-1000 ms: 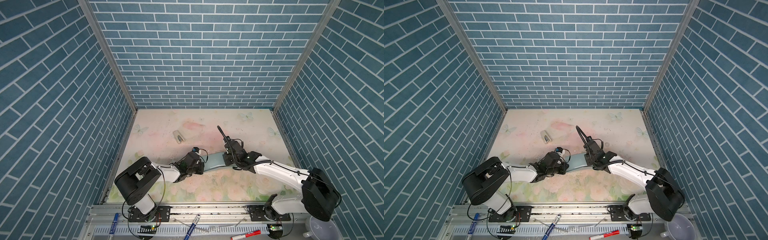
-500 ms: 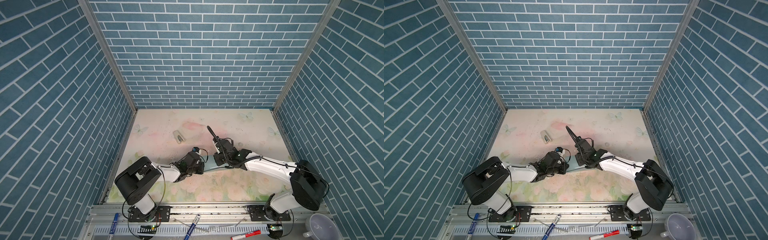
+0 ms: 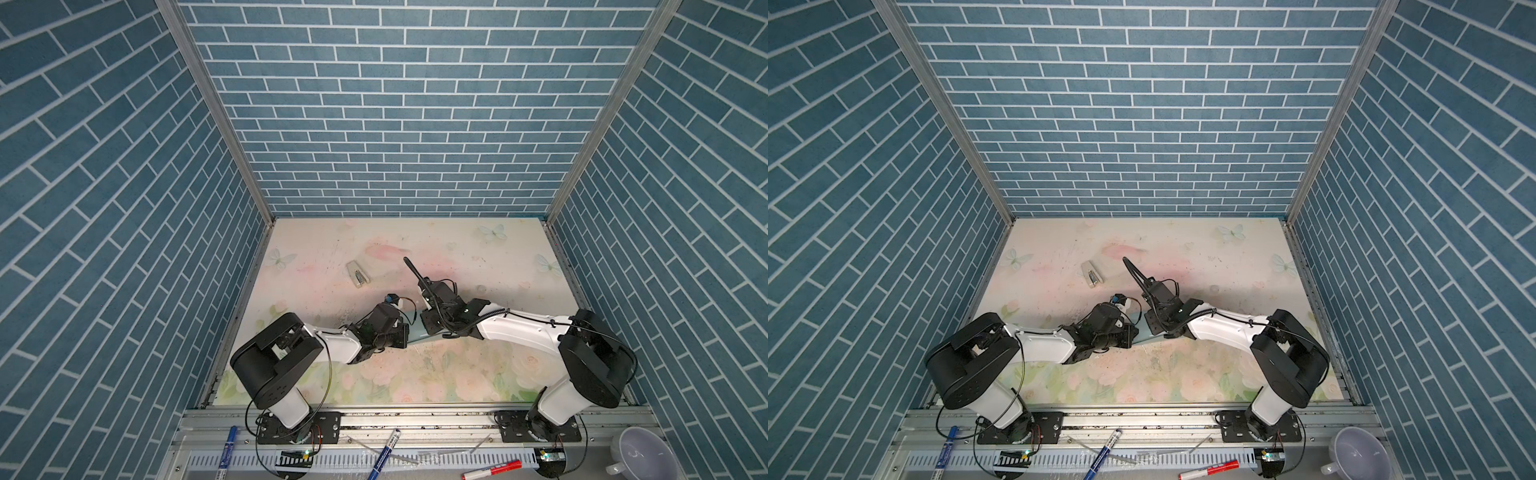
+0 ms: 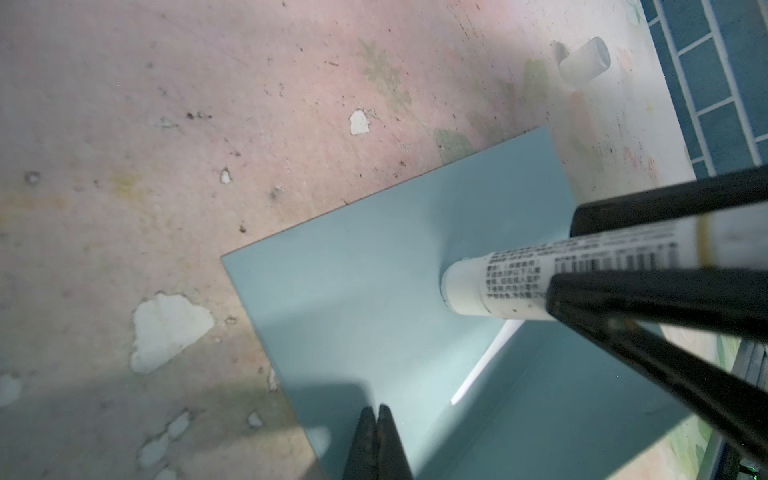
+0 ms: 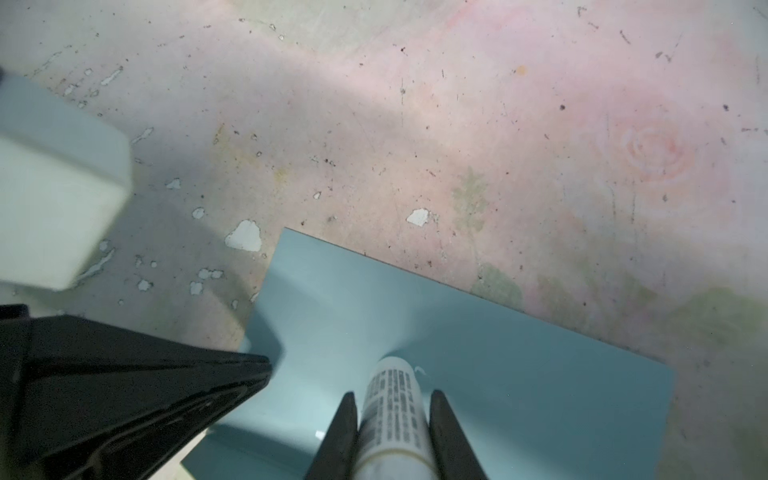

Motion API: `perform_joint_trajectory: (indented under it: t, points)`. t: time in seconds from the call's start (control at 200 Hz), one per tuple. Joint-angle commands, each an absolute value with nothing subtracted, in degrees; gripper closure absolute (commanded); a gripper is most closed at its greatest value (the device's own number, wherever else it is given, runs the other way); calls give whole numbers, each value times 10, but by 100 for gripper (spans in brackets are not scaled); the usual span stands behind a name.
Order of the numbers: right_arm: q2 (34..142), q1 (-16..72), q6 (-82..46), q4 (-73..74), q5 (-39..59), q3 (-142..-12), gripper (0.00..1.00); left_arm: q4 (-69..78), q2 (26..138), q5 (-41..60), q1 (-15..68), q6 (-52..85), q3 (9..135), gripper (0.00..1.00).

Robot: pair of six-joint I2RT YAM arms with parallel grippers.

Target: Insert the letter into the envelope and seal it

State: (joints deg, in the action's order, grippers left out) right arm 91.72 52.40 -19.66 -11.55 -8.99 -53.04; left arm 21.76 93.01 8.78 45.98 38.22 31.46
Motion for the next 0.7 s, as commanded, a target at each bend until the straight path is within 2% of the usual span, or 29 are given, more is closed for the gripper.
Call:
perform_joint_trajectory:
  t: [0.0, 0.305, 0.695]
  points:
    - [923, 528, -205, -149, -116, -540, 100, 136, 959, 82, 456, 383, 303, 100]
    - [901, 527, -175, -197, -189, -526, 100, 133, 963, 83, 456, 384, 306, 100]
    - [889, 523, -170, -223, -224, -499, 100, 134, 966, 83, 456, 386, 305, 100]
